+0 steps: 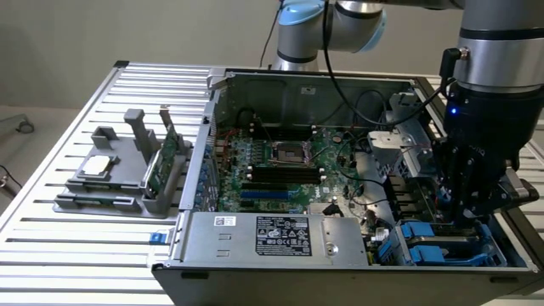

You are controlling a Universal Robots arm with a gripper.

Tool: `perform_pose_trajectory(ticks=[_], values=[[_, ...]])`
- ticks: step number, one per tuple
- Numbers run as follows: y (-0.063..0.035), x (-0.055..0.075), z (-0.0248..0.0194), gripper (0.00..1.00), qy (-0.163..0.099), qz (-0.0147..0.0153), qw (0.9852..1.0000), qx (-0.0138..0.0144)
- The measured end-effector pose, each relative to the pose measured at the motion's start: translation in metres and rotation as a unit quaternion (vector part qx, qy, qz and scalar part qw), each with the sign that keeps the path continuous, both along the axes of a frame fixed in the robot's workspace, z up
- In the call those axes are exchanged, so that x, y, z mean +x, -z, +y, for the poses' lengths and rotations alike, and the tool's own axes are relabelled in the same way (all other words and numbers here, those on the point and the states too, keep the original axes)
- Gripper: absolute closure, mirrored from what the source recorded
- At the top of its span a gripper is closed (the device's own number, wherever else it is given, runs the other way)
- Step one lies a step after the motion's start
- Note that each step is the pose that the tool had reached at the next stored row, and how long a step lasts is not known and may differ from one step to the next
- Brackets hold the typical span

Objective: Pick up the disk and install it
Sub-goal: 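Insert the second disk wire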

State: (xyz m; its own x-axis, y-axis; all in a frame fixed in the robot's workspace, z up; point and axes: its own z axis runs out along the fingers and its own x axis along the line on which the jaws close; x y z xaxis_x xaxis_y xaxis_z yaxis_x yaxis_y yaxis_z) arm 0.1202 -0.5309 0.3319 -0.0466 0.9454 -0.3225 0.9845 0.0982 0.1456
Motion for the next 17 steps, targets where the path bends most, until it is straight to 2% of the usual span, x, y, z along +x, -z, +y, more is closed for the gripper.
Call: perform_pose_trajectory(ticks=[7, 17], values=[[0.0034, 0.0007, 0.0011, 0.81, 0.000, 0.0000, 1.0000, -0.0028], [0.0062, 0.0032, 0.0047, 0.81, 0.000, 0.0000, 1.0000, -0.0082]])
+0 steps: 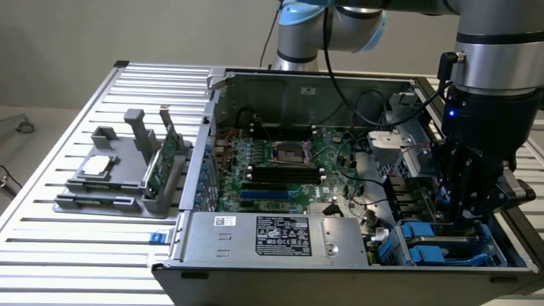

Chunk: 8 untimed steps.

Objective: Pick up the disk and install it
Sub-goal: 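Insert the second disk wire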

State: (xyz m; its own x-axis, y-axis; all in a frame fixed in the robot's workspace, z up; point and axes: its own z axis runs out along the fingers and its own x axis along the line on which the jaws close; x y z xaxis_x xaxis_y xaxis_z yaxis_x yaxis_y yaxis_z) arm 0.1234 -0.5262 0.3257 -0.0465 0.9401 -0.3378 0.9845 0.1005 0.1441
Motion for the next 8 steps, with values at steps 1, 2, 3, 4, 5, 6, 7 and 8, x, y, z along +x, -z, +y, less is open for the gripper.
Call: perform_pose_trajectory(ticks=[1, 2, 3, 4, 5, 6, 7, 8], values=[[0.0002, 0.0003, 0.0003, 0.81, 0.000, 0.0000, 1.0000, -0.0005], [0.0004, 0.0004, 0.0005, 0.81, 0.000, 0.0000, 1.0000, -0.0008], [0.0006, 0.0006, 0.0006, 0.81, 0.000, 0.0000, 1.0000, -0.0011], [0.0008, 0.0007, 0.0007, 0.81, 0.000, 0.0000, 1.0000, -0.0015], [0.0012, 0.0007, 0.0008, 0.81, 0.000, 0.0000, 1.0000, -0.0016], [0.0015, 0.0008, 0.0008, 0.81, 0.000, 0.0000, 1.0000, -0.0018], [0.0020, 0.0008, 0.0008, 0.81, 0.000, 0.0000, 1.0000, -0.0018], [0.0025, 0.0008, 0.0008, 0.81, 0.000, 0.0000, 1.0000, -0.0019]])
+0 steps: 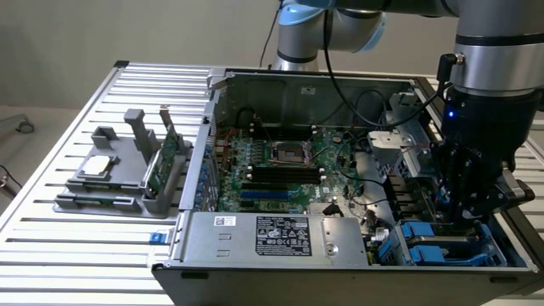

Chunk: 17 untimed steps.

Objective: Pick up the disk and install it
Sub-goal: 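Insert the second disk wire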

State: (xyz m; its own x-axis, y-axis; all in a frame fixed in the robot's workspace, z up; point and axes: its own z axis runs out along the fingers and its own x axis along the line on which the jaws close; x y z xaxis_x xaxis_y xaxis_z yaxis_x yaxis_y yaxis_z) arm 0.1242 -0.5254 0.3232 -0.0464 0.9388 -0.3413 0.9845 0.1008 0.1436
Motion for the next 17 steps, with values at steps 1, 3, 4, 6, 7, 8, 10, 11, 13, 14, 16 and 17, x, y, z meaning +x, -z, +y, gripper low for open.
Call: perform_pose_trajectory(ticks=[1, 3, 4, 6, 7, 8, 10, 11, 13, 14, 16, 17], values=[[0.0004, 0.0000, 0.0000, 0.81, 0.000, 0.0000, 1.0000, -0.0001], [0.0012, 0.0000, 0.0001, 0.81, 0.000, 0.0000, 1.0000, -0.0002], [0.0016, 0.0000, 0.0001, 0.81, 0.000, 0.0000, 1.0000, -0.0002], [0.0022, 0.0000, 0.0001, 0.81, 0.000, 0.0000, 1.0000, -0.0004], [0.0023, 0.0002, 0.0001, 0.81, 0.000, 0.0000, 1.0000, -0.0006], [0.0025, 0.0003, 0.0001, 0.81, 0.000, 0.0000, 1.0000, -0.0007], [0.0030, 0.0007, 0.0001, 0.81, 0.001, 0.0000, 1.0000, -0.0007], [0.0034, 0.0011, 0.0001, 0.81, 0.001, 0.0000, 1.0000, -0.0006], [0.0039, 0.0018, 0.0001, 0.81, 0.001, 0.0000, 1.0000, -0.0008], [0.0041, 0.0021, 0.0001, 0.81, 0.001, 0.0000, 1.0000, -0.0009], [0.0042, 0.0024, 0.0001, 0.81, 0.001, 0.0000, 1.0000, -0.0009], [0.0043, 0.0026, 0.0001, 0.81, 0.001, 0.0000, 1.0000, -0.0008]])
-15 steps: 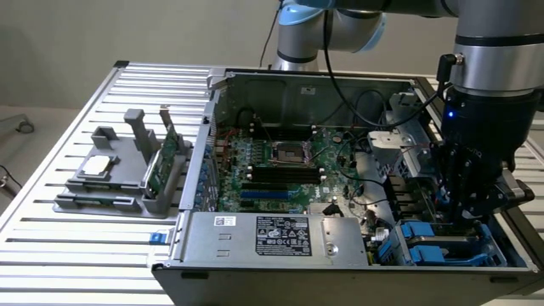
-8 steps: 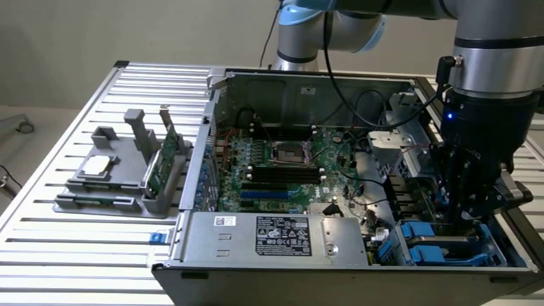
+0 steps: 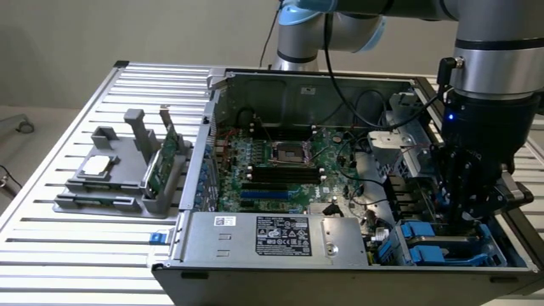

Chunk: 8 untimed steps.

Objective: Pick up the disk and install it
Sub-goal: 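Insert the second disk wire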

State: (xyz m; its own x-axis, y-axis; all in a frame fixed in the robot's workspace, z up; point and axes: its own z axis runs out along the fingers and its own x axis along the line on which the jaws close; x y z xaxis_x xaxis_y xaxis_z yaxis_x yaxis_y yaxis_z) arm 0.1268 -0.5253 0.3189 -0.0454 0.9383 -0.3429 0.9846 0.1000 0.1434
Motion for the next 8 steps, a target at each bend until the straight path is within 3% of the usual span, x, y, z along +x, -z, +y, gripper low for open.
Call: perform_pose_trajectory(ticks=[4, 5, 8], values=[[0.0005, 0.0004, 0.0001, 0.80, 0.000, 0.0004, 1.0000, 0.0005], [0.0002, 0.0003, 0.0000, 0.73, 0.000, 0.0007, 1.0000, 0.0003], [-0.0024, 0.0002, -0.0001, 0.73, 0.000, 0.0026, 1.0000, 0.0002]])
